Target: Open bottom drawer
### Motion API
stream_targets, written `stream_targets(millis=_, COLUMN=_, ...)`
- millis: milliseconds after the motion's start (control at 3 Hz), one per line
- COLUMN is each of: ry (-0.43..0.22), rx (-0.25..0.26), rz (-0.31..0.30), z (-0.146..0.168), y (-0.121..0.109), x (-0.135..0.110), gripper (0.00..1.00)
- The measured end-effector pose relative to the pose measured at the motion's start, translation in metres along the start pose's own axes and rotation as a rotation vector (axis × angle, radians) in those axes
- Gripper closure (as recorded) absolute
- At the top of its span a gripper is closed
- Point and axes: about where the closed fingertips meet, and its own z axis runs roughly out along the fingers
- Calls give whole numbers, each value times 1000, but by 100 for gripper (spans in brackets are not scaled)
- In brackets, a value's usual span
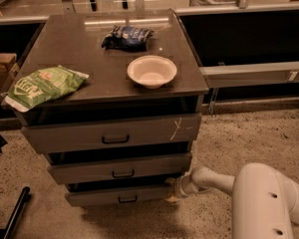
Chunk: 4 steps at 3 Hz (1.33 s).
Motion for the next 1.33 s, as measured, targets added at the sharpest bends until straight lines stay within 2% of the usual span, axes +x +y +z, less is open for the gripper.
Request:
stream_targets(millis=333, ry=0, rx=0, rz=0, z=0, y=0, x=0, gripper=64)
stream_targets(millis=667, ry=0, rx=0, rz=0, z=0, y=0, x=0, gripper=33)
stream_targets(millis=1000, ry=0, rx=0, rz=0, z=0, y=0, x=0, gripper=9)
stream_targets(millis=1333, ry=0, rx=0, rz=0, z=0, y=0, x=0, gripper=0)
